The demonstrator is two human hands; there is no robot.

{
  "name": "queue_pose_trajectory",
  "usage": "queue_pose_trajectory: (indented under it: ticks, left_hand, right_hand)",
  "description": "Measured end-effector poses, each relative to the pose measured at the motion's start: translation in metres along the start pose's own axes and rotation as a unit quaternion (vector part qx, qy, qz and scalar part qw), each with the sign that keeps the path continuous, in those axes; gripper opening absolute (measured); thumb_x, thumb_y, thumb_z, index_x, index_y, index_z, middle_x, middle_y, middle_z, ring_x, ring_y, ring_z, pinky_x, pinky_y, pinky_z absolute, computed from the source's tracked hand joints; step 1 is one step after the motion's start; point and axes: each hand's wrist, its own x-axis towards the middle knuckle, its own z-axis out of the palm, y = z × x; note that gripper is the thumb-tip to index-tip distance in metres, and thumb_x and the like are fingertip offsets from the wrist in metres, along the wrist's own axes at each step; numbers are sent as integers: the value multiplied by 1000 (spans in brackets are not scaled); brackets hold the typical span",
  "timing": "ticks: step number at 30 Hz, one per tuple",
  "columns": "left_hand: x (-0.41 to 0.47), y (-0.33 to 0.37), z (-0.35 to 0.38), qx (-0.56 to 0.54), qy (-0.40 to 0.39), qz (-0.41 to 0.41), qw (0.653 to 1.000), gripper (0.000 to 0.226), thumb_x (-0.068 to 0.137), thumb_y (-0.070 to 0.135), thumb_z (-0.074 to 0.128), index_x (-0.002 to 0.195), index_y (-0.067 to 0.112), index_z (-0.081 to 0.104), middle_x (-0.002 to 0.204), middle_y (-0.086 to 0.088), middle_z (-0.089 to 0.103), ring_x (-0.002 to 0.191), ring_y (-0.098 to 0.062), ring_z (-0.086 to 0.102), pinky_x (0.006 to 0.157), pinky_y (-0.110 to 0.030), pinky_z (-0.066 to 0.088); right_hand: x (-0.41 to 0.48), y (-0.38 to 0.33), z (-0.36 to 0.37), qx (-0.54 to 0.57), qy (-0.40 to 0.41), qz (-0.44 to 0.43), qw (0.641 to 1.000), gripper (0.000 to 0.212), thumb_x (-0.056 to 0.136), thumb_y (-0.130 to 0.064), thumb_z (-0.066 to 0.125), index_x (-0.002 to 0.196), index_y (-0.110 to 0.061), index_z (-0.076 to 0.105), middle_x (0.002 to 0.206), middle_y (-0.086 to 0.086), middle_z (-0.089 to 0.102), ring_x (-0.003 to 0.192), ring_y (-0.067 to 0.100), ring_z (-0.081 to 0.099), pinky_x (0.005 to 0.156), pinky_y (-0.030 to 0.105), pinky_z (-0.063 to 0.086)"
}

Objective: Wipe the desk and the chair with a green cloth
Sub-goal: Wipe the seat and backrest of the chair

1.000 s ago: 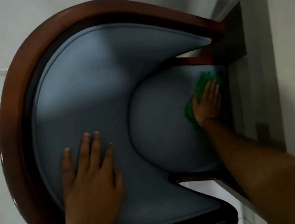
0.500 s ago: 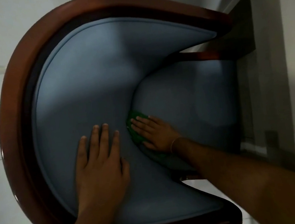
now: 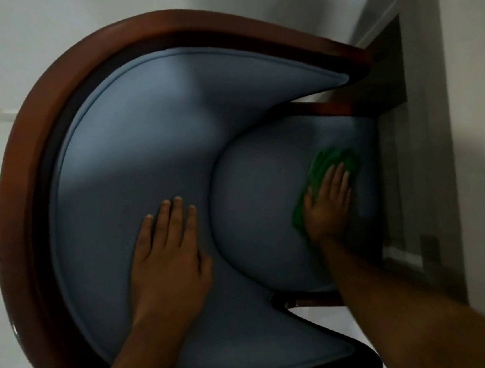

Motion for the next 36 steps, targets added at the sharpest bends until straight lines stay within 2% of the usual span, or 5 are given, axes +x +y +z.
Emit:
queue_pose_trajectory:
  ticks: [6,10,25,30,36]
  left_hand:
    - [-1,-1,-1,-3,9,1,1000,77,92,35,47,162,4,40,172,-20,34,162,-35,31,134,-54,16]
    - [0,-1,-1,-4,18,-1,1000,76,91,34,46,160,2,43,171,-21,36,161,-36,33,133,-56,19]
    - [-1,4,-7,8,16,0,1000,75,93,35,42,162,4,41,173,-19,33,163,-33,28,134,-53,14]
    - [-1,-1,-4,0,24,5,1000,74,94,35,41,161,4,41,173,-20,34,163,-34,28,135,-53,13]
    - [-2,0,-2,-14,35,0,999,74,94,34,40,162,5,41,173,-20,34,164,-33,27,135,-52,12]
  right_hand:
    - [-81,16,32,-72,-100,-425,897,78,103,-50,42,166,-13,17,174,10,8,161,33,11,126,55,32]
    - [-85,-13,41,-86,-96,-560,818,77,106,-53,38,168,-16,13,177,7,6,164,27,8,131,45,11]
    - [92,-65,-19,14,5,-183,983,74,105,-46,41,166,-9,21,174,14,20,162,32,19,131,45,17]
    - [109,-10,-27,-9,24,-37,999,77,106,-49,35,167,-8,13,176,12,9,164,30,9,131,48,14]
    - [44,-36,-13,-20,7,-48,999,73,106,-44,32,168,-13,9,177,10,6,164,30,7,131,51,15]
